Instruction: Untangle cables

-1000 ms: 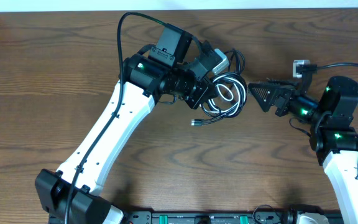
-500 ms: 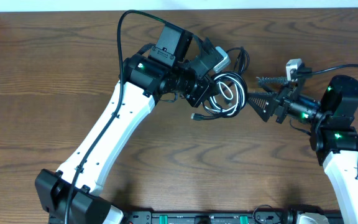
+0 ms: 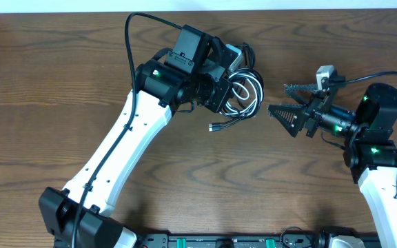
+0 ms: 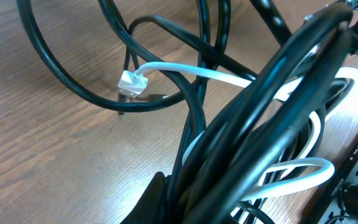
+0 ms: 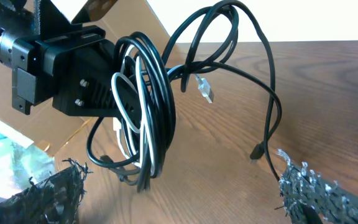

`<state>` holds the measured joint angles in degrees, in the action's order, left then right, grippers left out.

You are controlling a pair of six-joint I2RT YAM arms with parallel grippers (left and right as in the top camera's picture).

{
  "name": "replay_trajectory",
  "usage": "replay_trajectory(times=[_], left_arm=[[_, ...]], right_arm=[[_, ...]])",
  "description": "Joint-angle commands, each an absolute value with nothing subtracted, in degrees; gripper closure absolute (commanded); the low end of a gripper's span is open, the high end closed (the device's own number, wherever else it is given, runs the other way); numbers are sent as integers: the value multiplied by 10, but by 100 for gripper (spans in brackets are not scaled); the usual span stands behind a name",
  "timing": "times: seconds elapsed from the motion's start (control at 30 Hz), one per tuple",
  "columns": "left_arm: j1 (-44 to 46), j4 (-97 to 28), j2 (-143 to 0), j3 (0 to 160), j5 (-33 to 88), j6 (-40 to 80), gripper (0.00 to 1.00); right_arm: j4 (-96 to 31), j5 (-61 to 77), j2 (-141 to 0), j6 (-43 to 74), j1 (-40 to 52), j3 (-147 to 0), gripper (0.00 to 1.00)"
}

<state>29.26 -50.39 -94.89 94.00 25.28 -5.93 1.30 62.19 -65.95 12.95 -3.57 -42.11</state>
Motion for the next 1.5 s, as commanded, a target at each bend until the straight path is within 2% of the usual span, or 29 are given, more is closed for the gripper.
replay_trajectory(times=[0.0, 0.13, 0.4, 0.8, 1.0, 1.13, 1.47], left_arm=[[295, -503, -932, 948, 267, -81, 93], [310, -503, -932, 948, 308, -146, 92], [311, -510, -932, 948, 308, -150, 92], [311, -505, -932, 948, 309, -154, 93], [317, -488, -932, 948, 316, -147, 92], [326, -462, -932, 948, 354, -147, 92], [338, -451, -932, 948, 354, -147, 92]], right_arm=[[15, 618, -658, 121, -33, -422, 1], [14, 603, -658, 121, -33, -422, 4], [-53, 498, -658, 121, -33, -422, 4], [-52, 502, -658, 121, -33, -422, 2], [-9, 576, -658, 121, -32, -422, 2], [-1, 574, -658, 119, -19, -422, 2], [45, 573, -658, 122, 17, -422, 3]])
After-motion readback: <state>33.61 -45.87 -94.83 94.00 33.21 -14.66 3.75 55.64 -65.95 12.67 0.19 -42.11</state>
